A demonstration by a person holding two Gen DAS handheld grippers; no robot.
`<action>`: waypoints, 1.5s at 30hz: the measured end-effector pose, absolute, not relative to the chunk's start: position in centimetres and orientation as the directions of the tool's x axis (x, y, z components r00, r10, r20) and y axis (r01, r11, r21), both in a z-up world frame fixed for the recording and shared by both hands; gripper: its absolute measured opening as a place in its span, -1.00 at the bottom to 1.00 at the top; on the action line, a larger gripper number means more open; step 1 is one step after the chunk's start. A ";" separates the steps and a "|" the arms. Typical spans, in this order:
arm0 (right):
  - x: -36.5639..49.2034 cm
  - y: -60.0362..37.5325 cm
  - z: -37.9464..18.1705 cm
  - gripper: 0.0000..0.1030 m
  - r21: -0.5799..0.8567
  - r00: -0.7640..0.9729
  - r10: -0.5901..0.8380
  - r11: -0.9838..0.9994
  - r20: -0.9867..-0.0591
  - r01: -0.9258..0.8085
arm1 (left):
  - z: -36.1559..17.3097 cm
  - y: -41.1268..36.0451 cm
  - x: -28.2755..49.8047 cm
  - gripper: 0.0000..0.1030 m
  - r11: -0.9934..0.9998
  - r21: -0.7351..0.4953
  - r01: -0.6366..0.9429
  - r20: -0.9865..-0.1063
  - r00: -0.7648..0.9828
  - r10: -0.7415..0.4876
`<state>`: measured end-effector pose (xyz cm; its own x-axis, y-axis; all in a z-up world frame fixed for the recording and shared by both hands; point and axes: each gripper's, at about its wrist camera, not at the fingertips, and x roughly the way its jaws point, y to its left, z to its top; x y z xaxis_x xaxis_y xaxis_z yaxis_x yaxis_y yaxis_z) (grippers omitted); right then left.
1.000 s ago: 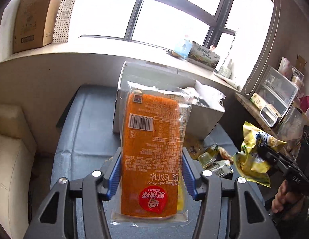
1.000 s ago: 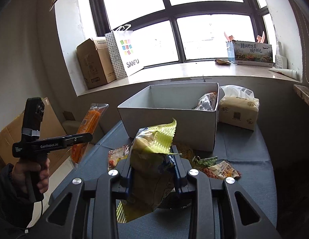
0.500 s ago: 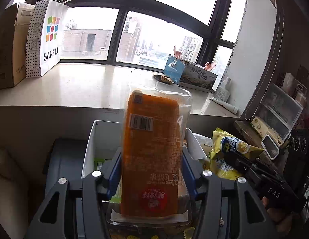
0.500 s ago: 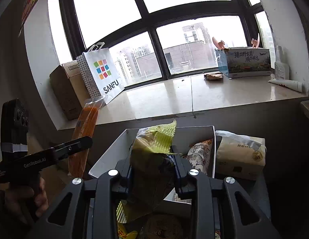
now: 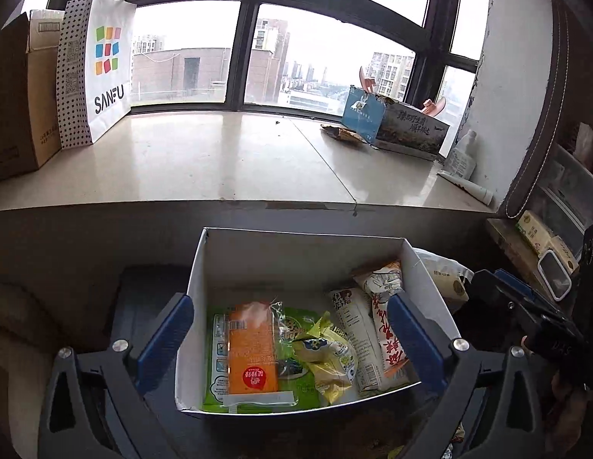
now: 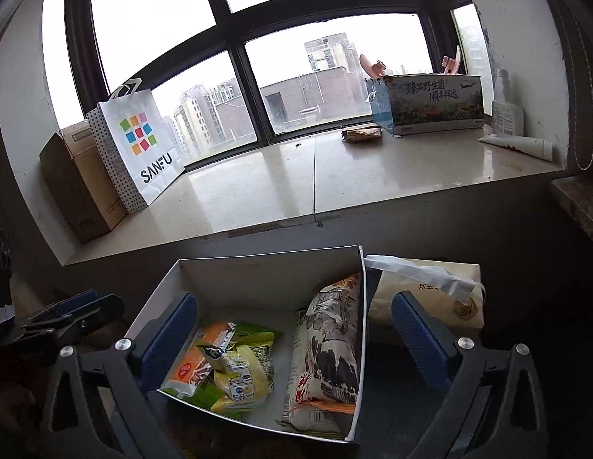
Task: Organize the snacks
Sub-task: 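Lower both packets into the white box and open both grippers, then grasp the patterned chip bag with the right gripper while the left grasps the yellow pouch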
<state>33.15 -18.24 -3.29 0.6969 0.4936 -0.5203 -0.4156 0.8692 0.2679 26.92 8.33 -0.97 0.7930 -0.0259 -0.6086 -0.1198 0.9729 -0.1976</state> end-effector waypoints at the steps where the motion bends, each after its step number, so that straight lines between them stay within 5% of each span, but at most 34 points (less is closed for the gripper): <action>1: 32.8 -18.5 -3.2 1.00 0.278 0.695 0.501 0.865 -0.515 -0.417 | -0.7 8.4 26.3 1.00 0.974 -0.198 -0.114 -0.601 0.798 -0.029; 10: 26.8 -19.3 -0.2 1.00 0.209 0.722 0.559 0.827 -0.409 -0.522 | 2.7 7.3 17.7 1.00 0.980 -0.194 -0.033 -0.481 0.874 -0.065; 18: 19.3 -22.3 0.2 1.00 0.138 0.722 0.612 0.785 -0.323 -0.604 | 0.7 3.2 8.7 1.00 0.988 -0.146 0.047 -0.471 0.875 -0.112; 28: 12.0 -26.6 -4.2 1.00 0.099 0.723 0.604 0.786 -0.336 -0.611 | -1.4 1.3 2.8 1.00 0.982 -0.187 0.037 -0.468 0.875 -0.123; 45: 11.3 -28.7 -10.7 1.00 0.026 0.682 0.504 0.813 -0.531 -0.581 | -2.8 0.0 0.4 1.00 0.985 -0.170 0.027 -0.492 0.864 -0.108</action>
